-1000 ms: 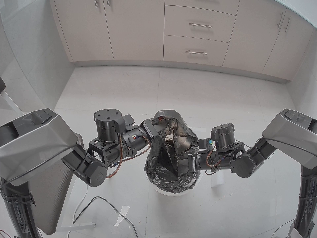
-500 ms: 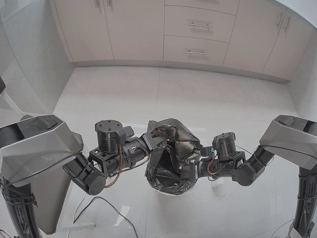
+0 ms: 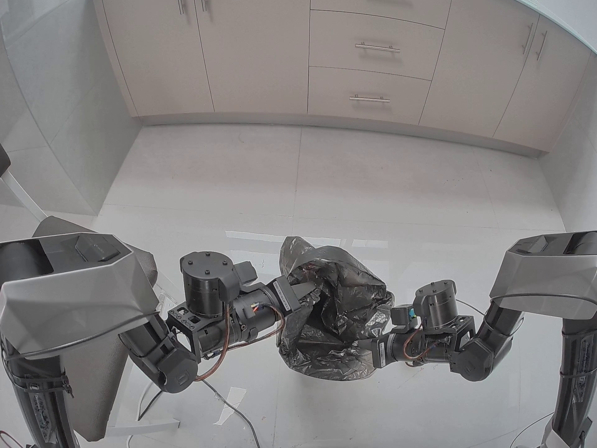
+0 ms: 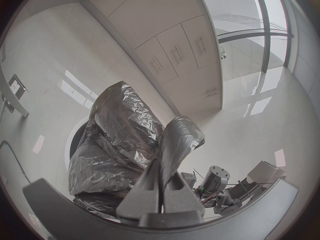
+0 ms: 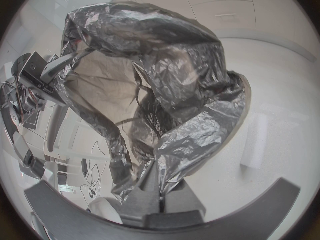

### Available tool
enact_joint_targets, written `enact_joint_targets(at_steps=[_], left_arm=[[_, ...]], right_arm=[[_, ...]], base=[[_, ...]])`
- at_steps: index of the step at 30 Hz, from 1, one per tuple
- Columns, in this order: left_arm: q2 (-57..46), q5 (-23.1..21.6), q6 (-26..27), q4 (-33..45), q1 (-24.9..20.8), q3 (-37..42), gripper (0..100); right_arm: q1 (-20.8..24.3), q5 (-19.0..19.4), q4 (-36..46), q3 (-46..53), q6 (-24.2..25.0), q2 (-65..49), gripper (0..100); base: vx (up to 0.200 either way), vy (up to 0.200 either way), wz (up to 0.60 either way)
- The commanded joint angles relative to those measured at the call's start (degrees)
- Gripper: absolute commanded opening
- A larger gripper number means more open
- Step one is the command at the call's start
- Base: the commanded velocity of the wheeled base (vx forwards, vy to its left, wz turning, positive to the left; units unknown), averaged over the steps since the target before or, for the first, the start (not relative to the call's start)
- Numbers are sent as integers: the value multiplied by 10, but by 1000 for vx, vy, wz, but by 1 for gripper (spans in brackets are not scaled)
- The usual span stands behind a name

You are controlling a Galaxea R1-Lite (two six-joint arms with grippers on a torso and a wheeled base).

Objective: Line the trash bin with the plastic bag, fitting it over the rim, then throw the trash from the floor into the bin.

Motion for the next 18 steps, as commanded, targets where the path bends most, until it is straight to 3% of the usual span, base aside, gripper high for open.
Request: enact_joint_targets(at_steps=[1, 12, 18], left_arm=[[-3, 4, -2, -13, -14, 34, 0], [9, 11, -5, -59, -18, 75, 0], [12, 12, -6, -59, -27, 81, 0]], right_arm=[[1, -2, -4, 30, 1, -4, 0], [-2, -29, -3, 39, 0, 1, 0], [-4, -75, -3, 44, 1, 12, 0]], base=[[0, 0, 0], [0, 0, 0], [0, 0, 0]])
